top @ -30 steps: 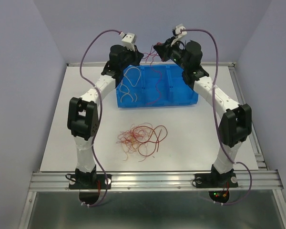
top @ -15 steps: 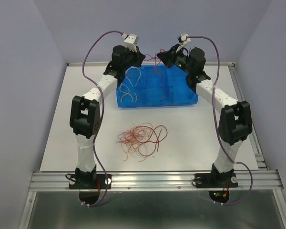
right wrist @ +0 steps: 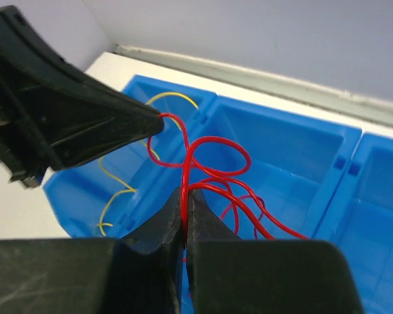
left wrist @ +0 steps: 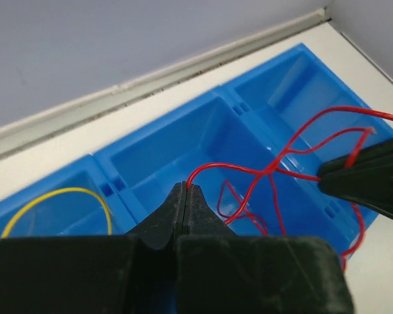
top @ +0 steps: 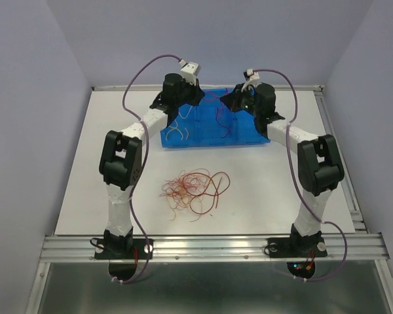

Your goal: Untangle the cables

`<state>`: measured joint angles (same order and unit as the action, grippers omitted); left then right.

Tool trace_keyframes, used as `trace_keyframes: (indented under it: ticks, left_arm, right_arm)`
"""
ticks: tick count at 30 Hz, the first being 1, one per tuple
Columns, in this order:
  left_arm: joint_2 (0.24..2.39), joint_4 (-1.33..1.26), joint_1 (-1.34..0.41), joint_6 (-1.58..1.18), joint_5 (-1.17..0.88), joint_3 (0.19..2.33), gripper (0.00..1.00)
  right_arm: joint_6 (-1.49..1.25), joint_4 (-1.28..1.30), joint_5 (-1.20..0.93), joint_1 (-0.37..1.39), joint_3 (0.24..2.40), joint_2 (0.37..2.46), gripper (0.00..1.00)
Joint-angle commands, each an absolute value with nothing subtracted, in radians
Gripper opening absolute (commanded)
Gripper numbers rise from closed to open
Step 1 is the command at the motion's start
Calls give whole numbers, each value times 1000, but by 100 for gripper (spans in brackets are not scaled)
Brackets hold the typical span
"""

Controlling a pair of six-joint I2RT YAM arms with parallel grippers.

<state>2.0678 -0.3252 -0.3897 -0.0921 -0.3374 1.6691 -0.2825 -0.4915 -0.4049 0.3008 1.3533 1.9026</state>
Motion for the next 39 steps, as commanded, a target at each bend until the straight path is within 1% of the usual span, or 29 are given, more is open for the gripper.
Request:
trace_keyframes:
  ticks: [1, 3, 4, 7, 10, 11, 12, 13, 14, 15, 16, 20, 21, 23, 28, 32, 33, 34, 36, 39]
  left_arm:
    - [2057, -301, -434, -55, -330, 1667, 0]
    - [2059, -281, -456, -37, -308, 1666, 0]
    - [2057, -253, -465, -22, -296, 1669, 2]
    - [2049, -203, -495, 29, -206, 1675, 11]
    - [2034, -178, -500, 28, -103, 1664, 25]
    - [2014, -178, -500, 28, -66, 1658, 31]
    - [2002, -178, -500, 38, -20, 1638, 47]
    - [1970, -192, -500, 50, -12, 1625, 57]
    - [1956, -199, -500, 58, -9, 1609, 66]
    - [1939, -202, -500, 64, -8, 1589, 77]
    - [1916, -204, -499, 74, -8, 1580, 83]
    - [1847, -210, -494, 75, -8, 1542, 84]
    - [1833, -216, -492, 74, 20, 1533, 84]
    - [1772, -254, -482, 63, 26, 1479, 84]
    - [1642, -347, -476, 72, 61, 1326, 84]
    - [1513, -373, -459, 83, 29, 1224, 84]
    - [1490, -379, -454, 87, 23, 1203, 84]
    - [1468, -386, -453, 101, 9, 1166, 84]
    - [1410, -390, -449, 120, 5, 1137, 84]
    - [1347, -365, -451, 172, 8, 1095, 85]
  right_arm:
    - [-308, -439, -328, 321, 1358, 1931, 1]
    - [-270, -373, -284, 342, 1385, 1945, 0]
    - [-265, -361, -266, 354, 1393, 1962, 1]
    - [-265, -295, -247, 371, 1453, 1994, 1]
    - [-261, -258, -226, 383, 1488, 2011, 1]
    - [-252, -249, -222, 387, 1497, 2020, 1]
    - [-245, -229, -206, 391, 1517, 2025, 1]
    - [-230, -216, -192, 405, 1531, 2037, 0]
    - [-224, -201, -181, 411, 1548, 2037, 1]
    - [-218, -165, -172, 416, 1566, 2055, 0]
    - [-212, -146, -163, 426, 1610, 2069, 1]
    - [-199, -51, -106, 448, 1722, 2126, 0]
    - [-204, -13, -98, 449, 1750, 2143, 0]
    - [-219, 52, -78, 453, 1811, 2187, 1]
    - [-238, 123, -5, 469, 1861, 2253, 1]
    - [-218, 208, 64, 489, 1928, 2331, 1]
    - [-210, 224, 66, 494, 1937, 2336, 13]
    - [-207, 222, 67, 495, 1940, 2335, 18]
    - [-207, 222, 80, 499, 1947, 2321, 35]
    - [-207, 229, 100, 500, 1970, 2284, 44]
